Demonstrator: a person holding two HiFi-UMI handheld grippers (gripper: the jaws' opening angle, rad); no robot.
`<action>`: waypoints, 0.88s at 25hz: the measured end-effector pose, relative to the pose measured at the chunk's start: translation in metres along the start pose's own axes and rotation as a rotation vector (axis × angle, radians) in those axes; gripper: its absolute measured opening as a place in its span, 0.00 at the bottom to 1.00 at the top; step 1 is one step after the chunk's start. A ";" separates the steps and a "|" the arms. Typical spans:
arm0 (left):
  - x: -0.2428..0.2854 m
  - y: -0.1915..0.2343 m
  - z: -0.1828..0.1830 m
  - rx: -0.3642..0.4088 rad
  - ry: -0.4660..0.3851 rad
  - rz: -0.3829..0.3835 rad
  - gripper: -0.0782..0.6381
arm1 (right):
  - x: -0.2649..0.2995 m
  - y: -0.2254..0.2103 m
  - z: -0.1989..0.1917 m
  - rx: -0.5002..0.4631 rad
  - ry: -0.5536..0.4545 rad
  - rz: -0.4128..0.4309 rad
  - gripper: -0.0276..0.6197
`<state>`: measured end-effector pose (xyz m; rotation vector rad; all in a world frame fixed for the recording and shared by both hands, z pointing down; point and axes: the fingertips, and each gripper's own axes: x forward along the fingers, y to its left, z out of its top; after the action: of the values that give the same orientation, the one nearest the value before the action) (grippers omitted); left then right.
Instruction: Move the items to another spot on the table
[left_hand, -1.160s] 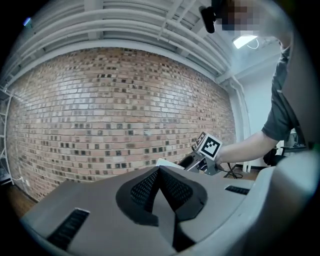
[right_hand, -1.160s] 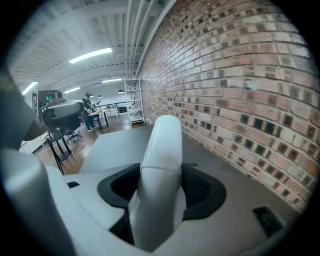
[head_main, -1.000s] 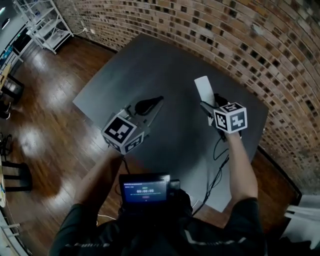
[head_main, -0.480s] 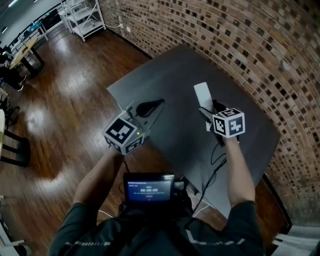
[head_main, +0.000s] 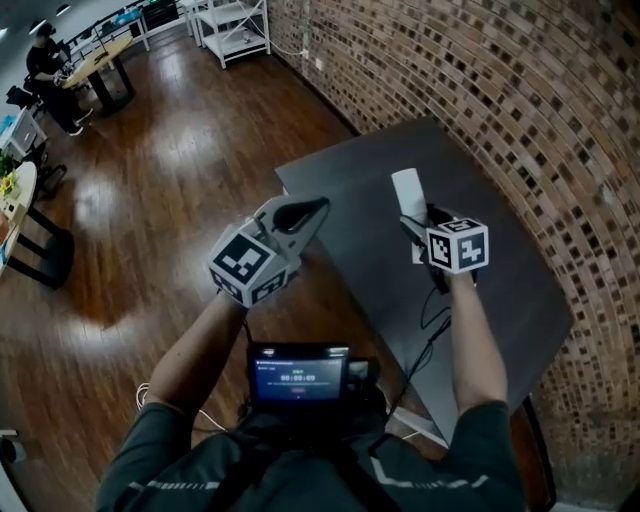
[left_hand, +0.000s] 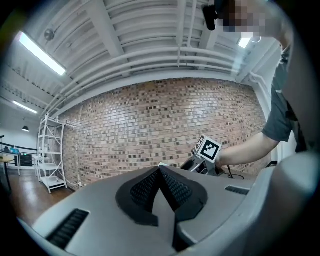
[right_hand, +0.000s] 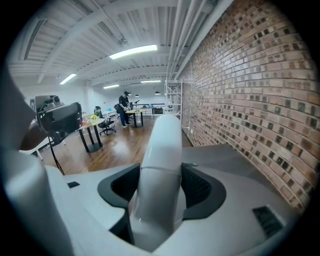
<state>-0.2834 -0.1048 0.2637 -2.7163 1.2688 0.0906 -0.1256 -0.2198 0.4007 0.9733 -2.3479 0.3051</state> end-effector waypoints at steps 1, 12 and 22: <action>-0.007 0.005 0.002 0.003 -0.002 0.010 0.11 | 0.006 0.007 0.005 -0.009 0.004 0.007 0.46; -0.027 0.054 -0.011 -0.016 -0.006 0.079 0.11 | 0.078 0.032 0.039 -0.054 0.067 0.068 0.46; 0.012 0.147 -0.042 -0.003 0.035 0.127 0.11 | 0.182 -0.011 0.061 -0.028 0.130 0.097 0.46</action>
<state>-0.3885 -0.2130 0.2883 -2.6498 1.4511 0.0585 -0.2475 -0.3573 0.4587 0.8033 -2.2780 0.3610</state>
